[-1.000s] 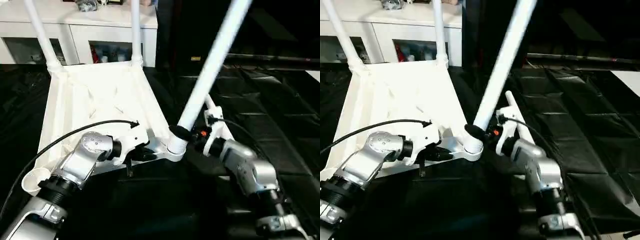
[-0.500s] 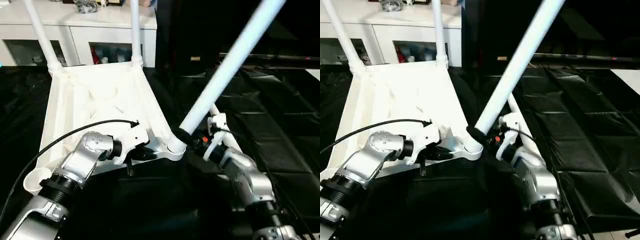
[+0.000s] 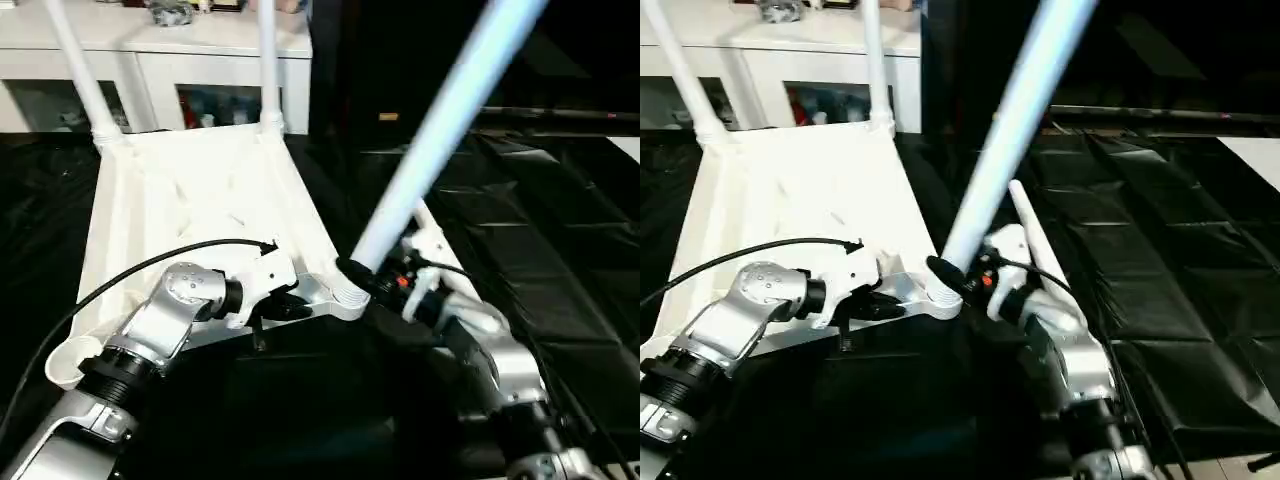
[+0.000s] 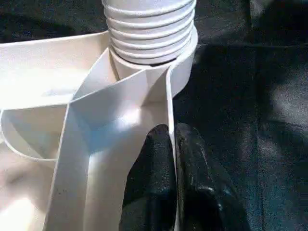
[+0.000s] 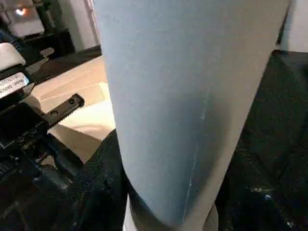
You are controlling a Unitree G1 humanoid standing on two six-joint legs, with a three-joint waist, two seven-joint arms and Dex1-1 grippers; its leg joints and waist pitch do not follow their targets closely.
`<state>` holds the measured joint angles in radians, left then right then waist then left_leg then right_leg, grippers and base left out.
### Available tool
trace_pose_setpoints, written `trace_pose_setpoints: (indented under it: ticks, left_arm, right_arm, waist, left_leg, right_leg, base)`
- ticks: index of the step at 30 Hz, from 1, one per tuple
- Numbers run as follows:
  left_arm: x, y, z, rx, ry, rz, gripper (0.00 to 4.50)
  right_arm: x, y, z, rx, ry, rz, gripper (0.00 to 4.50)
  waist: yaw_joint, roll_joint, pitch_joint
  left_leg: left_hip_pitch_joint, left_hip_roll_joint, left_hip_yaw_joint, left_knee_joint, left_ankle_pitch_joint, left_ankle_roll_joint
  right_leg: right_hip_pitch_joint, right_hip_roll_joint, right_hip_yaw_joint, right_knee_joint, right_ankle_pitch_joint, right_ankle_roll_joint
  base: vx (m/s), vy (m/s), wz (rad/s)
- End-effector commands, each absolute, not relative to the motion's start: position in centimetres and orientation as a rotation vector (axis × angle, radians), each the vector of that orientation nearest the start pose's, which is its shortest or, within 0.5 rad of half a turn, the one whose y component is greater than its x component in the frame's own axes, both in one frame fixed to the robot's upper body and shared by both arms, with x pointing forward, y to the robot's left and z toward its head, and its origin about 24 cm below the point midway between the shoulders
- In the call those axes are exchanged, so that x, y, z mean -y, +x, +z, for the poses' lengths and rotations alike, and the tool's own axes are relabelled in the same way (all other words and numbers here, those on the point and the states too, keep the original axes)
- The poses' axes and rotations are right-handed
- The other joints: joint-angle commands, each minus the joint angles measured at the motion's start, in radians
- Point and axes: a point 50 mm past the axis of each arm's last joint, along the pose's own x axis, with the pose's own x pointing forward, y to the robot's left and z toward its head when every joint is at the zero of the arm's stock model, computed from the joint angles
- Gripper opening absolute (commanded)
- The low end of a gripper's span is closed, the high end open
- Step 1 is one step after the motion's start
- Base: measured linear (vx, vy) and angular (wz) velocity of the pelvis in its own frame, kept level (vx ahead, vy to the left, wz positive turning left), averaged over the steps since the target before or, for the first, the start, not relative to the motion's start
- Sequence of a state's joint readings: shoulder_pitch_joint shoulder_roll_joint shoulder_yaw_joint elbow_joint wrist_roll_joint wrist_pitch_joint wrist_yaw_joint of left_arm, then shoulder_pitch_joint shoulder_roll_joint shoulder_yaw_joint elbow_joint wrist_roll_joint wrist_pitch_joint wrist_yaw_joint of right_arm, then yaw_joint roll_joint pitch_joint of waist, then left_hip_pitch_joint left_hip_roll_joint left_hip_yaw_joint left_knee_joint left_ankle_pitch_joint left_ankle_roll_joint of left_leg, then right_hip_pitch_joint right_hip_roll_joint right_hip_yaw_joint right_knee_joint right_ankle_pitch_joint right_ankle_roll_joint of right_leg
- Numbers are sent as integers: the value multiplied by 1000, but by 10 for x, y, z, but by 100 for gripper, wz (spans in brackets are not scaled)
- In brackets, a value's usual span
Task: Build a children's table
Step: Insert table leg to table base
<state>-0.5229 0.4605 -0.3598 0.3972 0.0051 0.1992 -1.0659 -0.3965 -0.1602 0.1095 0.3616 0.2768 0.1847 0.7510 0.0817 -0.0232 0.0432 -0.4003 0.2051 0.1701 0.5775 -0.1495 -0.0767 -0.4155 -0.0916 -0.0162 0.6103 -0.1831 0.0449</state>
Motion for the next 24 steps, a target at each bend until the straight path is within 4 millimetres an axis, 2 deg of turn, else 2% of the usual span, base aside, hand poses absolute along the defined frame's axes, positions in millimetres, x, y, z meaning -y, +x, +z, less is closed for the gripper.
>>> trace_pose_setpoints:
  ticks: [1, 3, 5, 6, 8, 10, 14, 15, 16, 24]
  left_arm:
    - [-137, 310, 67, -403, 559, -1238, 0]
    - [-138, 309, 67, -403, 561, -1240, 0]
    - [-138, 308, 66, -403, 561, -1241, 0]
    - [-138, 308, 66, -403, 562, -1241, 0]
    - [-139, 307, 66, -402, 563, -1244, 0]
    - [-139, 307, 66, -402, 564, -1252, 0]
    - [-139, 306, 67, -399, 566, -1265, 0]
    - [-139, 305, 67, -399, 567, -1270, 0]
    - [-138, 305, 68, -396, 569, -1279, 0]
    - [-133, 302, 69, -379, 562, -1329, 0]
  right_arm:
    - [102, 297, 28, -331, 112, 950, 190]
    - [101, 298, 28, -357, 110, 980, 190]
    - [100, 298, 28, -387, 95, 1019, 190]
    - [100, 298, 28, -398, 92, 1031, 190]
    - [101, 298, 25, -425, 66, 1058, 190]
    - [102, 299, 24, -440, 32, 1084, 190]
    - [102, 301, 24, -455, 8, 1103, 190]
    - [101, 302, 24, -460, -2, 1109, 190]
    - [100, 305, 26, -458, -19, 1119, 190]
    - [98, 306, 26, -482, -38, 1174, 190]
  waist:
    - [-4, 5, -48]
    - [-6, 5, -48]
    - [-6, -3, -49]
    - [-6, 0, -49]
    - [-6, -3, -49]
    - [-5, 0, -50]
    - [-6, -2, -52]
    - [-6, 3, -52]
    - [-7, 0, -51]
    - [-15, -1, -51]
  left_leg:
    - [35, 12, -7, -85, -508, -59]
    - [35, 13, -7, -85, -512, -62]
    - [34, 13, -5, -85, -505, -59]
    - [35, 13, -5, -84, -506, -59]
    - [34, 13, -5, -84, -505, -60]
    - [34, 13, -5, -84, -496, -60]
    - [33, 13, -4, -85, -488, -63]
    - [35, 14, -5, -85, -492, -65]
    - [35, 13, -5, -85, -507, -67]
    - [37, 14, -7, -84, -529, -68]
  right_leg:
    - [11, -32, 13, -102, -514, -126]
    - [10, -31, 13, -101, -502, -129]
    - [10, -31, 12, -100, -497, -131]
    - [10, -32, 13, -100, -497, -132]
    - [10, -31, 13, -100, -489, -134]
    - [11, -32, 14, -98, -476, -136]
    - [12, -30, 14, -95, -450, -144]
    - [12, -30, 14, -93, -444, -146]
    - [11, -29, 13, -94, -446, -148]
    - [10, -29, 12, -97, -470, -148]
  base:
    - [0, 0, 0]
    - [0, 0, 0]
    - [0, 0, 0]
    - [0, 0, 0]
    - [0, 0, 0]
    - [0, 0, 0]
    - [0, 0, 0]
    - [0, 0, 0]
    - [0, 0, 0]
    - [0, 0, 0]
